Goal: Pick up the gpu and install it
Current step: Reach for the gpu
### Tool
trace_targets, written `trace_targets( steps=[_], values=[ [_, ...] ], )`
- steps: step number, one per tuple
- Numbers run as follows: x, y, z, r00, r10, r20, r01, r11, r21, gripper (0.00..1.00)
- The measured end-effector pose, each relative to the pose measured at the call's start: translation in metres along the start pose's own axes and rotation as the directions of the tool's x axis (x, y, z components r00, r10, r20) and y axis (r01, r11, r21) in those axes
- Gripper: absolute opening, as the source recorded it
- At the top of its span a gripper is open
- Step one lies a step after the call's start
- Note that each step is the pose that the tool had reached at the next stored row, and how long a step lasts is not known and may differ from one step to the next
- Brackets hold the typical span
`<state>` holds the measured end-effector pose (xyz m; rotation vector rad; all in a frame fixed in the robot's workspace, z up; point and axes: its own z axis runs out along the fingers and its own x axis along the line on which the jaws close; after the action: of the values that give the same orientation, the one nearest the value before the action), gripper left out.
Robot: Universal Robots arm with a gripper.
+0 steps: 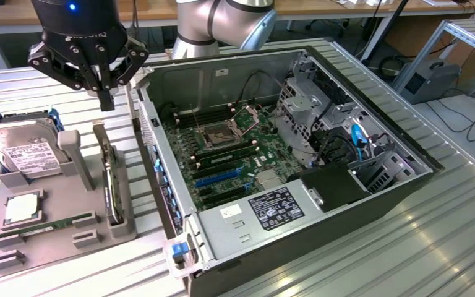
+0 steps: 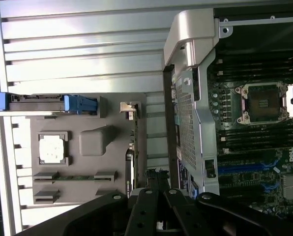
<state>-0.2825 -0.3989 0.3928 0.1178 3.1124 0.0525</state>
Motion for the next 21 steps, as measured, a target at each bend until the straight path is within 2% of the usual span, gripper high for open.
trace_targets(
  steps=[6,21],
  values=[
    [0.0044,-0.0003,-0.0001,1.0000,0.000,0.0000,0.000,1.0000,0.0001,0.11],
    [0.0042,-0.0052,-0.0003,1.0000,0.000,0.0000,0.000,1.0000,0.0002,0.11]
  ],
)
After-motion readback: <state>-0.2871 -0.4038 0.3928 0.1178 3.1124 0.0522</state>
